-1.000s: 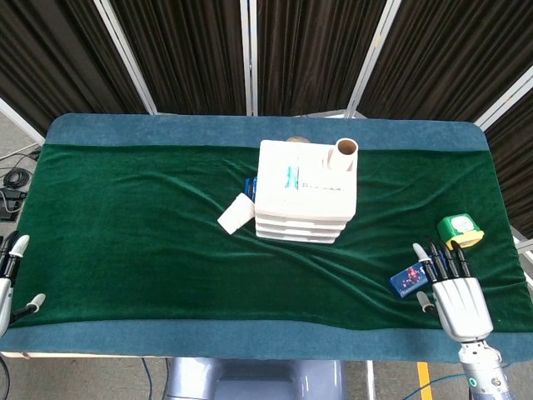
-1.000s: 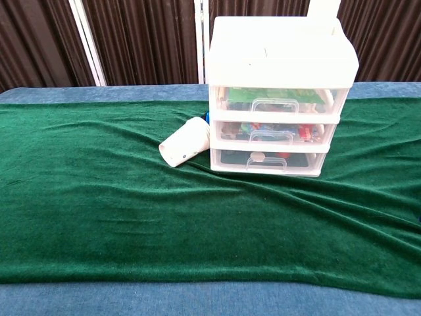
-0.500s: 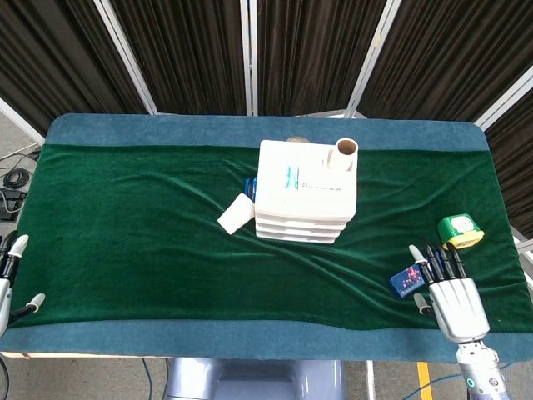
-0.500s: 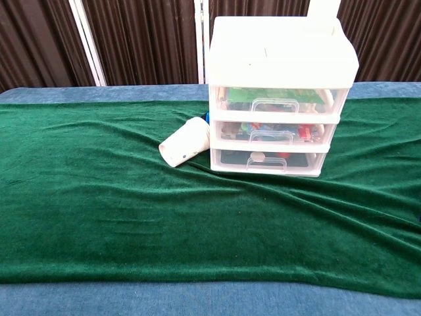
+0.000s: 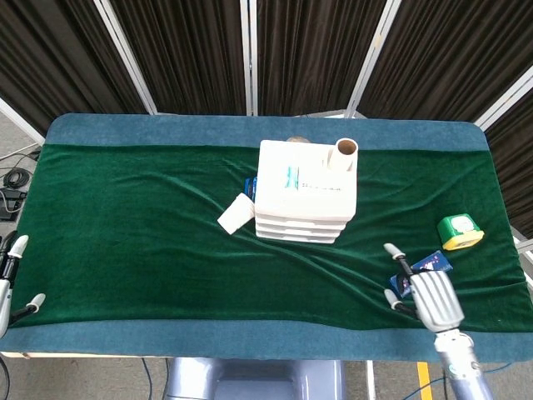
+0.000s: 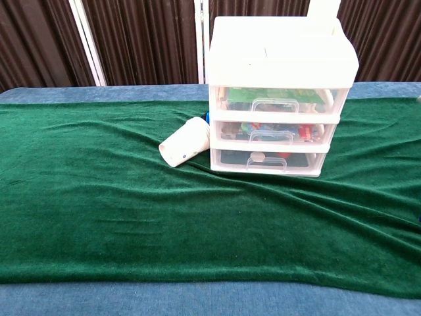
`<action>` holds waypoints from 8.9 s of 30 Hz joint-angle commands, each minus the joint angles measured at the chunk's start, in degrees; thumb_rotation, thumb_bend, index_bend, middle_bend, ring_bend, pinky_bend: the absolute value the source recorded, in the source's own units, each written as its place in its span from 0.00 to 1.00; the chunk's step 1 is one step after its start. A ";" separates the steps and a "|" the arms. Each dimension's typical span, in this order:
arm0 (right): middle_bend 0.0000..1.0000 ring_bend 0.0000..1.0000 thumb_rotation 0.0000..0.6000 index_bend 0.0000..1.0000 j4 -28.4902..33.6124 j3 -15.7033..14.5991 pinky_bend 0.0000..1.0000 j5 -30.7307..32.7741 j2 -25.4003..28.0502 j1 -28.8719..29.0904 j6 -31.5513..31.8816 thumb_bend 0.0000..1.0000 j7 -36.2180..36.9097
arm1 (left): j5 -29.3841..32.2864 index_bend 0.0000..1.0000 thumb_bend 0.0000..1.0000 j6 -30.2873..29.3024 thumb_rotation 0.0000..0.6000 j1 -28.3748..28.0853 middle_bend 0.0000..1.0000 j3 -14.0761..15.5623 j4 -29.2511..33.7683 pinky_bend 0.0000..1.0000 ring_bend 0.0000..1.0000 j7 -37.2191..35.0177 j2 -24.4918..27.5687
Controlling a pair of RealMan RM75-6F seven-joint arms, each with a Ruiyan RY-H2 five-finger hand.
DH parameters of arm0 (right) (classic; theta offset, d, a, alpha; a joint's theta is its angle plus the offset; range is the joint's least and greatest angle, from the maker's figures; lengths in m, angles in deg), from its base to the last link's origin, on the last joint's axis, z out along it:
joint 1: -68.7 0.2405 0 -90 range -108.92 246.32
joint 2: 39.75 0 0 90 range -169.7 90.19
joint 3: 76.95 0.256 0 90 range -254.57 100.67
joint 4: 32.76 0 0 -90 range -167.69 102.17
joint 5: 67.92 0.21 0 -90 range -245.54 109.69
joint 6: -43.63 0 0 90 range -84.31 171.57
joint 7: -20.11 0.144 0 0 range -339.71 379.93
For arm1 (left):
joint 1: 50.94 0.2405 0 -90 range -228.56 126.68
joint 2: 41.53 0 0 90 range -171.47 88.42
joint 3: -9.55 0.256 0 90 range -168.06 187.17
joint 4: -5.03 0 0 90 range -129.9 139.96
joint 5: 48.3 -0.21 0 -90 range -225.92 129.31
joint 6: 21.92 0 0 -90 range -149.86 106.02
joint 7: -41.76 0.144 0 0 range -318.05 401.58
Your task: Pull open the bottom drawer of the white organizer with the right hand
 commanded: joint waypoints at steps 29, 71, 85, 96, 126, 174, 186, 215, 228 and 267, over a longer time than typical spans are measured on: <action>0.95 1.00 1.00 0.15 4.81 9.10 0.91 26.03 -17.02 9.85 -24.97 0.58 37.48 | -0.03 0.00 0.00 -0.65 1.00 0.20 0.00 -0.36 -0.14 0.00 0.00 -1.09 0.27; 0.94 0.98 1.00 0.14 -8.87 17.24 0.91 31.06 -32.10 15.22 -27.04 0.58 37.15 | 1.07 0.00 0.00 -0.06 1.00 0.17 0.00 -0.81 0.19 0.00 0.00 -4.07 1.51; 0.94 0.98 1.00 0.22 -9.18 19.28 0.91 32.68 -32.25 15.67 -29.37 0.58 39.93 | 1.15 0.00 0.00 0.20 1.00 0.09 0.00 -0.73 0.22 0.00 0.00 -3.90 1.51; 0.94 0.98 1.00 0.31 -8.93 20.40 0.91 33.73 -31.49 16.27 -32.46 0.58 41.96 | 1.46 0.00 0.00 0.40 1.00 0.02 0.00 -0.83 0.17 0.00 0.00 -4.03 1.55; 0.93 0.98 1.00 0.34 -3.50 14.39 0.91 21.83 -27.21 10.56 -26.26 0.58 43.32 | 0.88 0.00 0.00 0.08 1.00 0.13 0.00 -0.56 0.27 0.00 0.00 -3.50 1.44; 0.91 0.97 1.00 0.26 -9.81 11.33 0.90 16.38 -28.72 13.83 -6.83 0.56 -19.87 | 0.80 0.00 0.00 0.15 1.00 0.08 0.00 -0.48 0.26 0.00 0.00 -1.88 0.83; 0.91 0.97 1.00 0.27 -9.31 10.18 0.90 15.81 -28.62 14.05 -6.13 0.56 -18.69 | 0.69 0.00 0.00 0.19 1.00 0.05 0.00 -0.42 0.26 0.00 0.00 -1.93 0.85; 0.91 0.97 1.00 0.27 -9.39 9.56 0.90 17.20 -29.15 15.42 -6.49 0.56 -19.07 | 0.74 0.00 0.00 0.25 1.00 0.05 0.00 -0.42 0.30 0.00 0.00 -2.08 0.92; 0.91 0.97 1.00 0.29 -10.19 9.93 0.90 18.39 -29.29 16.00 -7.05 0.56 -19.08 | 0.86 0.00 0.00 0.49 1.00 -0.03 0.00 -0.41 0.32 0.00 0.00 -2.06 0.94; 0.91 0.97 1.00 0.44 -9.61 9.65 0.90 19.00 -29.85 16.93 -6.47 0.56 -20.08 | 0.86 0.00 0.00 0.52 1.00 -0.04 0.00 -0.37 0.34 0.00 0.00 -2.15 0.98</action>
